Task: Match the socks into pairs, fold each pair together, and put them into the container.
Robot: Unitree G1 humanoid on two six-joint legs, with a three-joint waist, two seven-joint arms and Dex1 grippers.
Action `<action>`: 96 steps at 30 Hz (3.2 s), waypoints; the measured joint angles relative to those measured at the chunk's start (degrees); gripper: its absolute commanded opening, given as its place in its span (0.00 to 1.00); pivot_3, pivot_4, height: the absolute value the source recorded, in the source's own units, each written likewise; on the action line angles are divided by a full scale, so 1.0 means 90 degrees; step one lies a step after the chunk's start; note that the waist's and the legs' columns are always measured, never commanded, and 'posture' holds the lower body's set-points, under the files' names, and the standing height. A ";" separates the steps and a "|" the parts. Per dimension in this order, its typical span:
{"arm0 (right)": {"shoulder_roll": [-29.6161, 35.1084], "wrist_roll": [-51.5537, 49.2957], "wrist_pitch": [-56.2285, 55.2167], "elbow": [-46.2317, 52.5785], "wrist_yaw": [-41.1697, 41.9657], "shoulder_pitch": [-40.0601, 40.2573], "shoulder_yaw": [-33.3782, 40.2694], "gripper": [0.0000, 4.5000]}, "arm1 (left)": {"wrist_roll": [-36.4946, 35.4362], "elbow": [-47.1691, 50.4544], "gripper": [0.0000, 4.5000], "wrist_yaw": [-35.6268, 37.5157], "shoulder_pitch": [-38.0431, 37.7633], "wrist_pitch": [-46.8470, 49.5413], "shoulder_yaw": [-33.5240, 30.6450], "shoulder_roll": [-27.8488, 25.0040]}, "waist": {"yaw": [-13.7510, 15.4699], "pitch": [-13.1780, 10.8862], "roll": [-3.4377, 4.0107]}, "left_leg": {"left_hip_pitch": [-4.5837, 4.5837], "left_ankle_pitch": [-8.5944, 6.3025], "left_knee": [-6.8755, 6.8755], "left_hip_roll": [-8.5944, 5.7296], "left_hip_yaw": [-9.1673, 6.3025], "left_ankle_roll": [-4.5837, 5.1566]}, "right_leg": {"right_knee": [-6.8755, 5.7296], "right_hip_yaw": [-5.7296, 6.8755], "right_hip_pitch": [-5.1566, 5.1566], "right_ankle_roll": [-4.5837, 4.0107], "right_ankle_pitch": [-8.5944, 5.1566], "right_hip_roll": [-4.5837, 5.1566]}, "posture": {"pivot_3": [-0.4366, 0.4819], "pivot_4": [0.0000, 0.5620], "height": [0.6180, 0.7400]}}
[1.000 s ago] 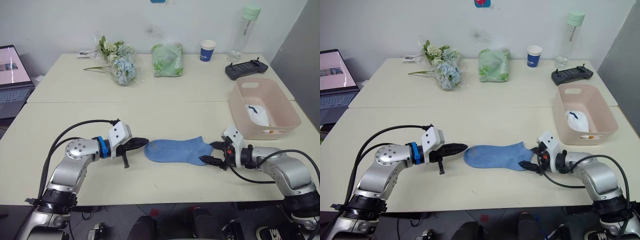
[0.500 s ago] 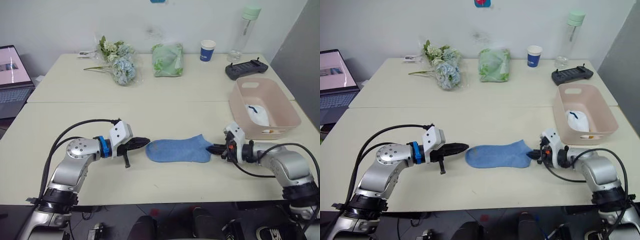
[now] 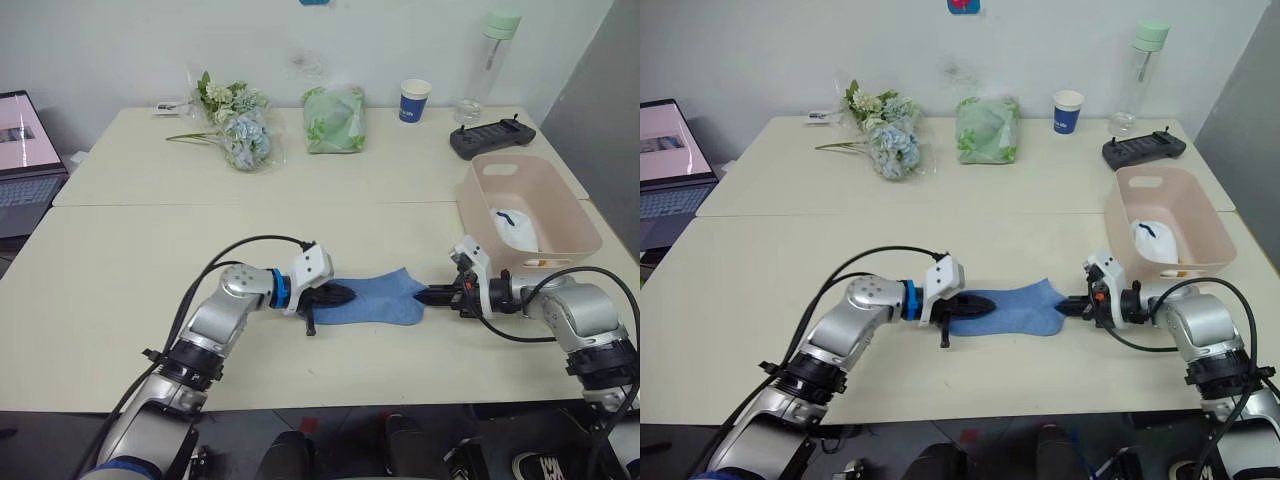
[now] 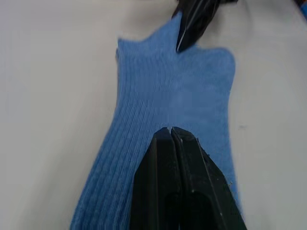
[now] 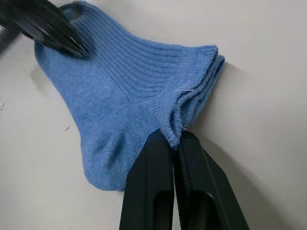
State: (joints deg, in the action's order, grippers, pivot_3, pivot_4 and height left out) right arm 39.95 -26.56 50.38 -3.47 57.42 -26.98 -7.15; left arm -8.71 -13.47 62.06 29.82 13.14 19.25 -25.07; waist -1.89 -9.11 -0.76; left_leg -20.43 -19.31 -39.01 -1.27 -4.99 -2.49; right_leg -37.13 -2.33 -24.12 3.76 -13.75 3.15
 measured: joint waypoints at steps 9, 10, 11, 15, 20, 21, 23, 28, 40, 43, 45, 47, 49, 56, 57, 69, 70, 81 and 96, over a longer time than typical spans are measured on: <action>-0.0832 -0.1739 0.1829 0.0670 -0.0456 -0.0372 0.1298 0.01 | 0.0157 -0.0183 0.00 -0.0103 0.0001 -0.0359 0.0004 0.0100 | 0.0019 0.0004 0.0003 | 0.0007 -0.0004 -0.0004 -0.0001 -0.0019 0.0008 | -0.0006 -0.0002 0.0008 0.0000 0.0001 0.0002 | 0.48 0.27 1.00; -0.0899 -0.1900 0.1994 0.0736 -0.0545 -0.0420 0.1400 0.01 | 0.0158 -0.0181 0.00 -0.0106 -0.0001 -0.0359 0.0005 0.0110 | 0.0021 0.0004 0.0002 | 0.0007 -0.0004 -0.0004 -0.0001 -0.0023 0.0008 | -0.0005 -0.0001 0.0008 0.0000 0.0001 0.0002 | 0.48 0.27 1.00; -0.0973 -0.2015 0.2152 0.0794 -0.0649 -0.0444 0.1485 0.01 | 0.0158 -0.0171 0.00 -0.0117 -0.0011 -0.0357 0.0004 0.0119 | 0.0020 0.0004 0.0002 | 0.0006 -0.0004 -0.0004 -0.0001 -0.0028 0.0008 | -0.0004 -0.0001 0.0008 0.0000 0.0001 0.0001 | 0.48 0.27 1.00; -0.1613 -0.2415 0.2522 0.0999 -0.1151 -0.0468 0.1591 0.01 | 0.0157 -0.0050 0.00 -0.0150 -0.0103 -0.0266 -0.0073 0.0113 | 0.0009 0.0006 0.0003 | 0.0007 -0.0004 -0.0003 -0.0001 -0.0039 0.0008 | -0.0009 -0.0001 0.0004 0.0000 0.0001 0.0001 | 0.48 0.27 1.00; -0.2121 -0.2414 0.2410 0.1085 -0.1540 -0.0551 0.1324 0.01 | 0.0111 0.0253 0.00 -0.0246 -0.0325 -0.0089 -0.0179 0.0115 | 0.0004 0.0006 0.0004 | 0.0006 -0.0003 -0.0002 -0.0002 -0.0046 0.0005 | -0.0007 0.0000 0.0003 0.0000 0.0001 0.0001 | 0.48 0.27 1.00; -0.2178 -0.2408 0.2366 0.1079 -0.1578 -0.0587 0.1267 0.01 | 0.0081 0.0333 0.00 -0.0290 -0.0391 -0.0015 -0.0222 0.0115 | 0.0004 0.0006 0.0004 | 0.0005 -0.0002 -0.0002 -0.0002 -0.0047 0.0003 | -0.0007 0.0000 0.0002 0.0000 0.0001 0.0001 | 0.48 0.27 1.00; -0.2254 -0.2360 0.2269 0.1058 -0.1627 -0.0648 0.1117 0.01 | -0.0070 0.0646 0.00 -0.0294 -0.0575 0.0283 -0.0349 0.0012 | -0.0013 0.0006 0.0004 | 0.0005 -0.0001 -0.0001 -0.0001 -0.0047 0.0002 | -0.0008 0.0000 -0.0002 0.0000 0.0001 0.0000 | 0.48 0.27 1.00; -0.2226 -0.1902 0.1894 0.0993 -0.1572 -0.0703 0.0383 0.01 | -0.0903 0.2359 0.00 0.0010 -0.1119 0.1783 -0.1461 -0.1658 | -0.0156 -0.0001 0.0008 | -0.0006 -0.0009 0.0008 0.0005 -0.0069 0.0016 | -0.0018 0.0010 -0.0020 -0.0001 0.0000 -0.0008 | 0.48 0.27 1.00; -0.2537 -0.1425 0.1502 0.0669 -0.1402 -0.0908 -0.0478 0.25 | -0.1570 0.3488 0.00 -0.0585 -0.1781 0.2552 -0.2446 -0.2048 | -0.0123 0.0000 0.0009 | -0.0004 0.0002 0.0007 -0.0002 -0.0071 -0.0005 | -0.0001 0.0012 -0.0006 0.0000 0.0000 -0.0002 | 0.48 0.27 1.00; -0.2536 -0.1423 0.1495 0.0615 -0.1386 -0.1023 -0.0454 0.48 | -0.1568 0.3488 0.00 -0.0746 -0.1614 0.2513 -0.2373 -0.1930 | -0.0127 0.0000 0.0009 | -0.0004 0.0003 0.0007 -0.0001 -0.0070 -0.0005 | -0.0003 0.0012 -0.0008 -0.0001 0.0000 -0.0003 | 0.48 0.27 1.00; -0.2542 -0.1434 0.1506 0.0610 -0.1389 -0.1078 -0.0397 0.63 | -0.1571 0.3483 0.00 -0.0830 -0.1497 0.2511 -0.2331 -0.1874 | -0.0131 0.0000 0.0009 | -0.0004 0.0003 0.0007 -0.0001 -0.0070 -0.0006 | -0.0003 0.0012 -0.0008 0.0000 0.0000 -0.0003 | 0.48 0.27 1.00; -0.2586 -0.1453 0.1546 0.0610 -0.1435 -0.1079 -0.0224 0.79 | -0.1581 0.3465 0.00 -0.0852 -0.1392 0.2517 -0.2315 -0.1796 | -0.0130 0.0000 0.0009 | -0.0005 0.0003 0.0007 -0.0001 -0.0070 -0.0006 | -0.0002 0.0012 -0.0008 0.0000 0.0000 -0.0002 | 0.48 0.27 1.00; -0.2642 -0.1554 0.1601 0.0611 -0.1571 -0.1077 0.0046 0.95 | -0.1634 0.3457 0.00 -0.0860 -0.1243 0.2527 -0.2291 -0.1740 | -0.0128 0.0000 0.0009 | -0.0007 0.0003 0.0007 -0.0002 -0.0071 -0.0006 | -0.0002 0.0012 -0.0009 -0.0001 0.0000 -0.0002 | 0.48 0.27 1.00; -0.2266 -0.1634 0.1881 0.0650 -0.2004 -0.0993 0.0493 0.99 | -0.1353 0.3230 0.00 -0.0871 -0.1276 0.2264 -0.1487 -0.1489 | -0.0126 0.0000 0.0009 | -0.0006 0.0003 0.0008 -0.0002 -0.0066 -0.0006 | -0.0002 0.0009 -0.0009 -0.0001 0.0000 -0.0002 | 0.48 0.27 1.00; -0.2214 -0.1629 0.1969 0.0661 -0.2099 -0.0969 0.0536 0.99 | -0.1145 0.3062 0.00 -0.0886 -0.1327 0.2101 -0.1321 -0.1498 | -0.0120 0.0000 0.0009 | -0.0006 0.0003 0.0008 -0.0002 -0.0065 -0.0006 | -0.0004 0.0009 -0.0009 0.0000 0.0000 -0.0002 | 0.48 0.27 1.00; -0.2124 -0.1415 0.2549 0.0651 -0.2504 -0.0649 0.0155 0.99 | -0.0353 0.2190 0.00 -0.1020 -0.1608 0.1112 -0.1002 -0.1486 | -0.0135 0.0002 0.0010 | 0.0004 -0.0010 0.0008 -0.0001 -0.0061 0.0017 | -0.0011 0.0005 -0.0005 -0.0001 0.0000 -0.0003 | 0.48 0.27 1.00; -0.2175 -0.1394 0.2538 0.0586 -0.2502 -0.0694 0.0147 0.99 | -0.0364 0.2190 0.00 -0.1016 -0.1614 0.1130 -0.1018 -0.1486 | -0.0141 0.0002 0.0010 | 0.0007 -0.0010 0.0008 0.0000 -0.0060 0.0017 | -0.0012 0.0004 -0.0005 -0.0001 0.0000 -0.0003 | 0.48 0.27 1.00; -0.3090 -0.1320 0.2511 -0.0481 -0.2495 -0.1273 0.0045 0.99 | -0.0380 0.2196 0.00 -0.1026 -0.1667 0.1142 -0.1091 -0.1489 | -0.0168 0.0004 0.0012 | 0.0015 -0.0009 0.0011 0.0001 -0.0060 0.0016 | -0.0017 0.0002 -0.0003 -0.0001 0.0000 -0.0005 | 0.48 0.27 1.00; -0.3617 -0.0918 0.2206 -0.1100 -0.2520 -0.1468 0.0025 0.63 | -0.0442 0.2190 0.00 -0.0995 -0.1692 0.1128 -0.1161 -0.1488 | -0.0185 0.0006 0.0014 | 0.0023 -0.0009 0.0014 0.0001 -0.0061 0.0016 | -0.0021 0.0001 -0.0004 -0.0001 0.0000 -0.0006 | 0.48 0.27 1.00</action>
State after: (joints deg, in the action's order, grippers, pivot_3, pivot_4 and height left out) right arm 7.39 -34.82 70.24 -13.38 34.75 -40.19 -6.92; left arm -12.68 6.24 53.10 14.59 23.29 8.80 -38.46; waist -3.55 -9.06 -0.64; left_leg -20.23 -19.39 -38.88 -1.26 -5.54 -2.35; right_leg -37.32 -2.32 -24.16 3.75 -13.75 3.10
